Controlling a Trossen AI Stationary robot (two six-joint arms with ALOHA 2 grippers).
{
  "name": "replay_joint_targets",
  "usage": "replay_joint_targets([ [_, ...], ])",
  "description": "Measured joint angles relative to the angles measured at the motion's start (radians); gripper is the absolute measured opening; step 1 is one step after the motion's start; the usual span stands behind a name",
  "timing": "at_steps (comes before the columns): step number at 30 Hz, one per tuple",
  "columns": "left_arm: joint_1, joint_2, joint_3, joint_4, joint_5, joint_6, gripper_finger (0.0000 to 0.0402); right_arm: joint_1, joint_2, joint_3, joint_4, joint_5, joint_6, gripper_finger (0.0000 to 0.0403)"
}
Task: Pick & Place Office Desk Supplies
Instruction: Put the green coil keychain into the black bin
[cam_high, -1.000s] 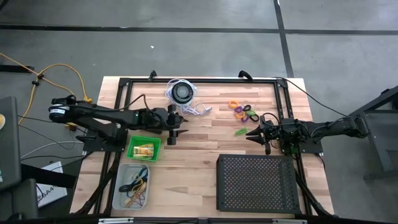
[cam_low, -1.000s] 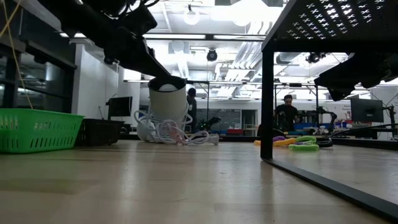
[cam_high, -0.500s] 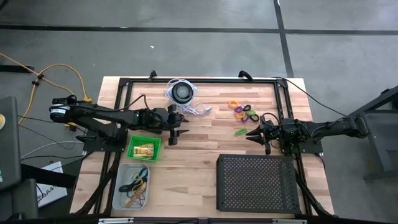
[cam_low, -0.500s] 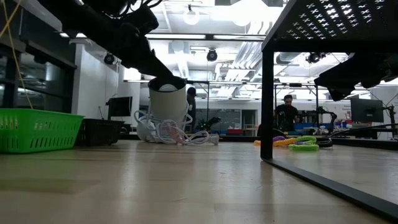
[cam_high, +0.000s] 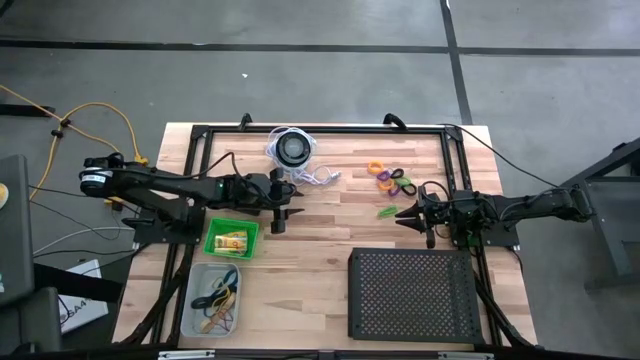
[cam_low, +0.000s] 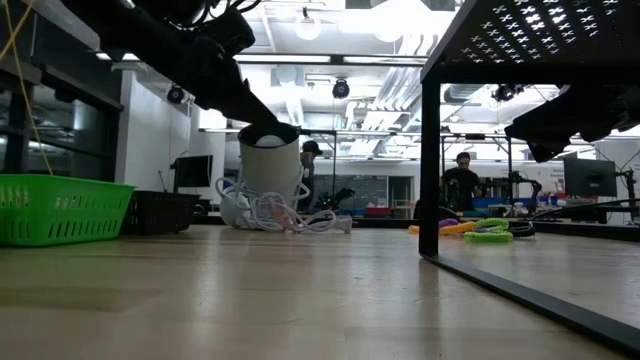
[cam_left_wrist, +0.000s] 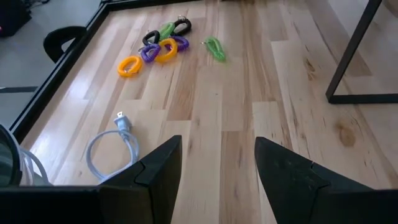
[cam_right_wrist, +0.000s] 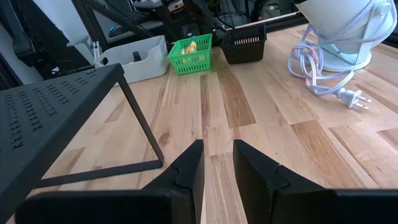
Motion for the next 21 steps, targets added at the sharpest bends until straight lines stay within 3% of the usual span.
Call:
replay_joint_targets([
  [16, 0.0, 0.0, 0.0, 0.0, -0.001, 0.0, 0.0193, 0.0, 0.0, 0.0, 0.011, -0.009, 0.048, 0.0073],
  [21, 0.0, 0.0, 0.0, 0.0, -0.001, 0.0, 0.0193, 0.0, 0.0, 0.0, 0.04, 0.044, 0.027, 0.0073],
])
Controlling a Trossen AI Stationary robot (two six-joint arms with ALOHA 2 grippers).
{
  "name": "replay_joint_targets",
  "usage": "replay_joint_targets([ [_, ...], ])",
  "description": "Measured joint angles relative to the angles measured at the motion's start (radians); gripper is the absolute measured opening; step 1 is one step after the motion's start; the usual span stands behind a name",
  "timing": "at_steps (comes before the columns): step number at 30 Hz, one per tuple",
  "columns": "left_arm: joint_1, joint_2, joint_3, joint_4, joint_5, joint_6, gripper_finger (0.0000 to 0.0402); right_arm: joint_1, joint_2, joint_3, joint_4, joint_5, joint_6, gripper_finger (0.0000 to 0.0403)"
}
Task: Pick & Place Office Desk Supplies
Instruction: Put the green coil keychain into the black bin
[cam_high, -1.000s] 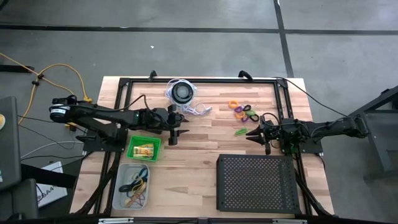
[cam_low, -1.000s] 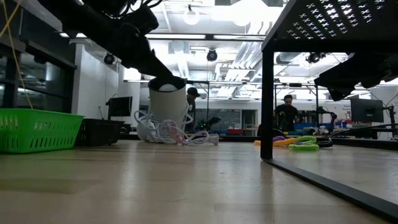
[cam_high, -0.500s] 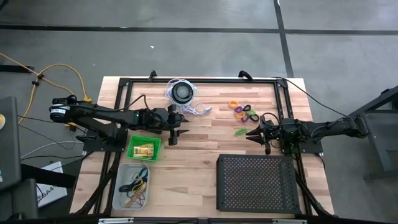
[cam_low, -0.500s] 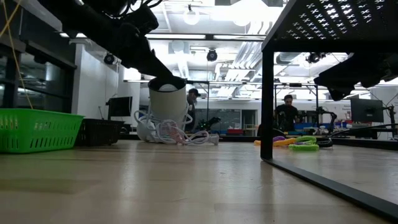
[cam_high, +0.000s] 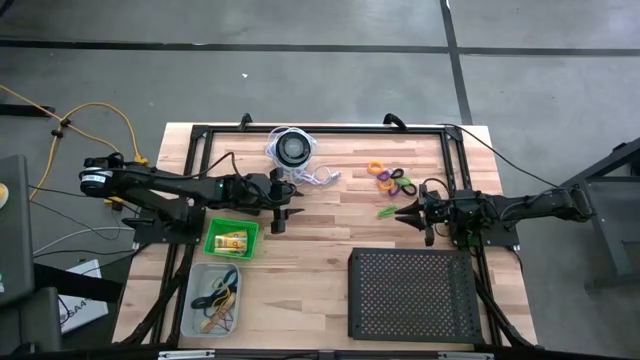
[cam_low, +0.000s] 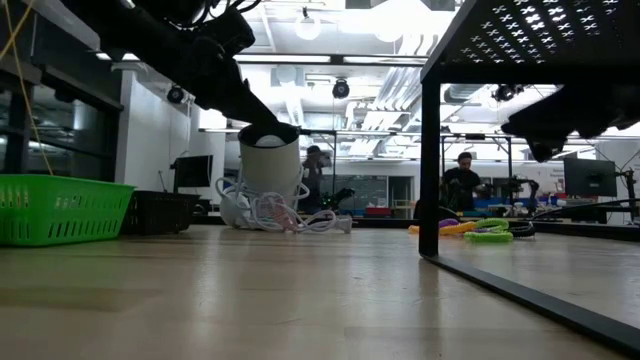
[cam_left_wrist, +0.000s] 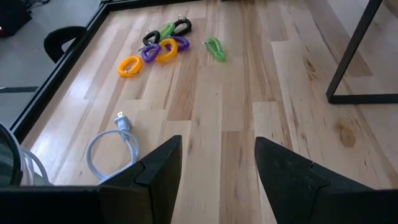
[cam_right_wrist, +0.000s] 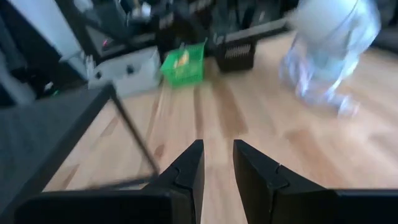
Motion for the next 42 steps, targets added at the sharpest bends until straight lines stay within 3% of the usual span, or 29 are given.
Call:
replay_joint_targets([
  [4, 0.0, 0.0, 0.0, 0.0, 0.0, 0.0, 0.0194, 0.0, -0.001, 0.007, 0.113, 0.085, -0.08, 0.0073],
  [8, 0.0, 0.0, 0.0, 0.0, 0.0, 0.0, 0.0194, -0.016, 0.018, 0.066, 0.096, 0.163, -0.155, 0.0073],
  [13, 0.0, 0.0, 0.0, 0.0, 0.0, 0.0, 0.0194, -0.077, 0.117, 0.145, 0.09, 0.185, -0.185, 0.0073],
  [21, 0.0, 0.0, 0.0, 0.003, 0.0, 0.0, 0.0193, -0.171, 0.379, 0.325, 0.087, 0.135, -0.187, 0.0073],
  [29, 0.0, 0.0, 0.0, 0.003, 0.0, 0.0, 0.0193, -0.287, 0.647, 0.542, -0.109, 0.022, -0.218, 0.0073],
  [37, 0.0, 0.0, 0.0, 0.004, 0.0, 0.0, 0.0193, -0.374, 0.802, 0.66, -0.264, 0.001, -0.282, 0.0073],
  [42, 0.0, 0.0, 0.0, 0.007, 0.0, 0.0, 0.0193, -0.441, 0.892, 0.721, -0.388, -0.004, -0.219, 0.0073],
])
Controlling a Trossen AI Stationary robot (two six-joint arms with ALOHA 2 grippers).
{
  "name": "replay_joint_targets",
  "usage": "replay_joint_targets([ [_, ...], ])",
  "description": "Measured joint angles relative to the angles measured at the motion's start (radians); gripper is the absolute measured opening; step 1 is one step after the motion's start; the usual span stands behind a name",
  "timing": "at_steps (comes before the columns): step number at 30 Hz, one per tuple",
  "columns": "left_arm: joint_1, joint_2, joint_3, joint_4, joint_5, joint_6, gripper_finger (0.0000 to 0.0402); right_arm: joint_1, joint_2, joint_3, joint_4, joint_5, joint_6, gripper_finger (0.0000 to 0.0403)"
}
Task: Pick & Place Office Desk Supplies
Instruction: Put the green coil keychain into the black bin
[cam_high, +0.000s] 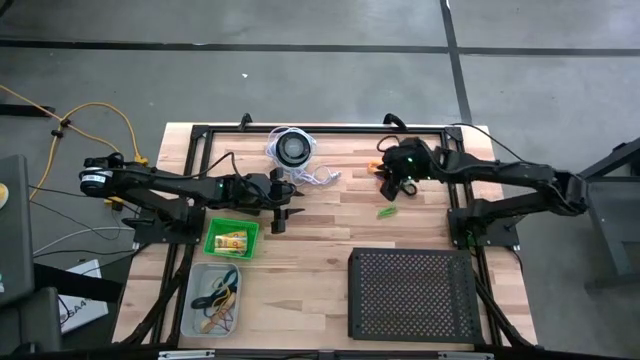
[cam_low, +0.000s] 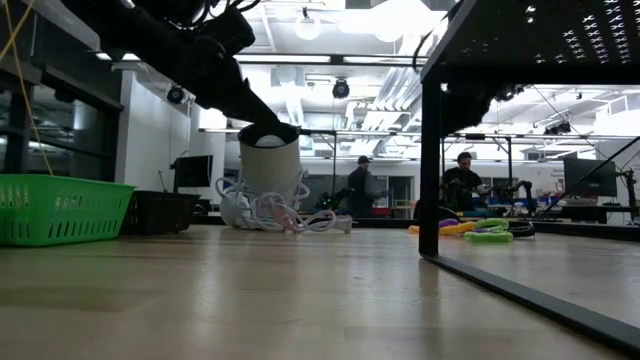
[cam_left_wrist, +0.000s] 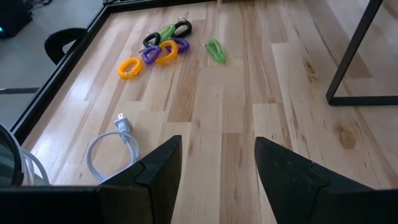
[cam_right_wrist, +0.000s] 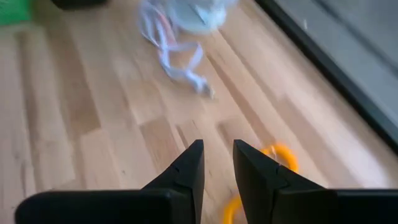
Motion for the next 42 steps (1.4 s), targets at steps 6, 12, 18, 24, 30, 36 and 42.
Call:
replay_joint_targets([
  [6, 0.0, 0.0, 0.0, 0.001, 0.0, 0.0, 0.0193, -0.037, 0.111, 0.065, -0.143, -0.014, 0.029, 0.0073],
  [12, 0.0, 0.0, 0.0, 0.005, 0.0, 0.0, 0.0193, -0.012, 0.169, 0.079, -0.181, -0.019, -0.016, 0.0073],
  [18, 0.0, 0.0, 0.0, 0.009, 0.0, 0.0, 0.0193, 0.036, 0.183, 0.079, -0.27, -0.011, -0.045, 0.0073],
  [24, 0.0, 0.0, 0.0, 0.009, 0.0, 0.0, 0.0193, 0.05, 0.196, 0.079, -0.336, 0.016, -0.07, 0.0073],
  [30, 0.0, 0.0, 0.0, 0.008, 0.0, 0.0, 0.0193, 0.05, 0.271, 0.079, -0.332, 0.01, -0.125, 0.0073],
  [36, 0.0, 0.0, 0.0, 0.008, 0.0, 0.0, 0.0193, 0.04, 0.351, 0.079, -0.304, -0.03, -0.151, 0.008],
  [42, 0.0, 0.0, 0.0, 0.008, 0.0, 0.0, 0.0193, 0.042, 0.391, 0.079, -0.293, -0.059, -0.162, 0.0136],
])
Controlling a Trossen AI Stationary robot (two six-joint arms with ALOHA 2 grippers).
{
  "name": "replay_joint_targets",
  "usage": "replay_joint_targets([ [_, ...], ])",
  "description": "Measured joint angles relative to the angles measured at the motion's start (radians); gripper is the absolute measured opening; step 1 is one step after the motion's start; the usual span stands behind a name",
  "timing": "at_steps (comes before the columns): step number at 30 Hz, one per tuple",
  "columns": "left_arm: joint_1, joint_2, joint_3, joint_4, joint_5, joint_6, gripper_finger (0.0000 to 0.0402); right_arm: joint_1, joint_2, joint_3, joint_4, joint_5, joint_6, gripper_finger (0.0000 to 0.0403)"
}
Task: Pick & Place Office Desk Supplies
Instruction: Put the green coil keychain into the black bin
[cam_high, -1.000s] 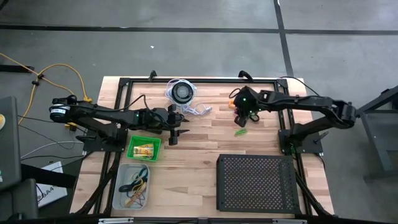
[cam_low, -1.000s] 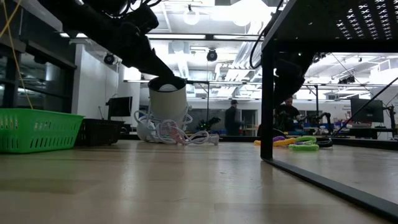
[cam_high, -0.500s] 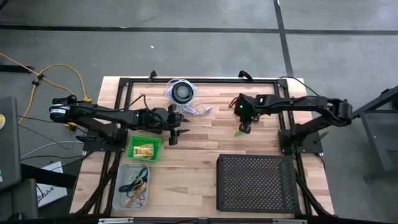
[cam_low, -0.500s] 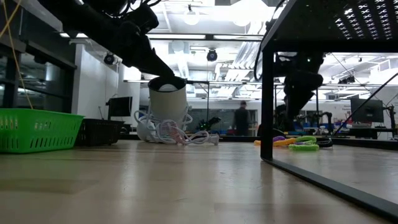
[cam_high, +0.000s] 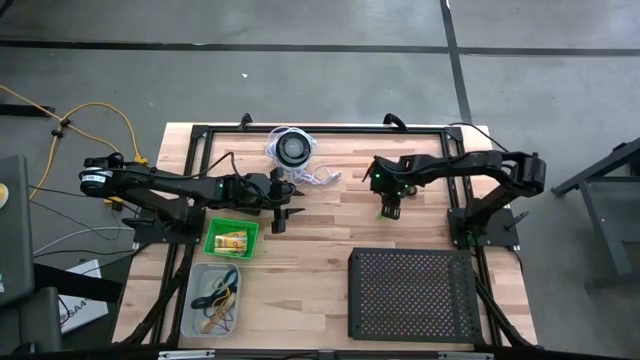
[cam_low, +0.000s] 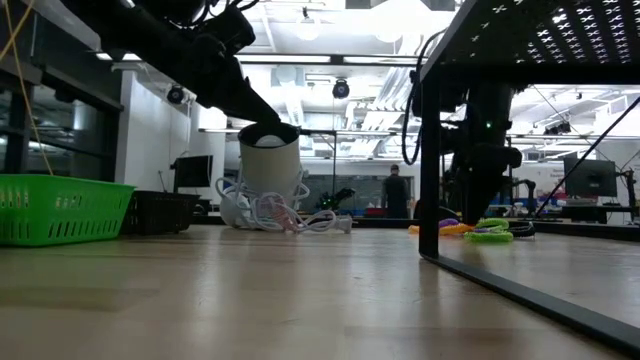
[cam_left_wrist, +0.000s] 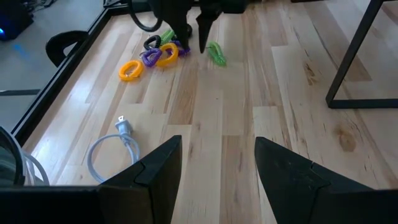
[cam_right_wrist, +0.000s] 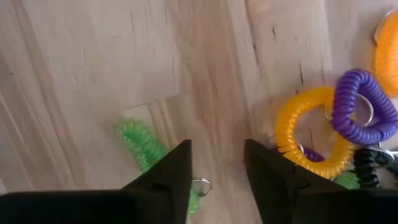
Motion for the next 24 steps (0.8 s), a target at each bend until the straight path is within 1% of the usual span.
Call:
replay_joint_targets([
  [4, 0.0, 0.0, 0.0, 0.0, 0.0, 0.0, 0.0193, 0.008, 0.001, 0.0, -0.001, -0.014, -0.015, 0.0171],
  [7, 0.0, 0.0, 0.0, 0.0, 0.0, 0.0, 0.0193, 0.013, 0.001, 0.0, -0.015, -0.013, -0.017, 0.0184],
  [15, 0.0, 0.0, 0.0, 0.0, 0.0, 0.0, 0.0193, 0.034, 0.001, 0.0, -0.046, -0.003, -0.024, 0.0181],
  [24, 0.0, 0.0, 0.0, 0.0, 0.0, 0.0, 0.0193, 0.087, 0.001, 0.0, -0.051, 0.044, -0.101, 0.018],
])
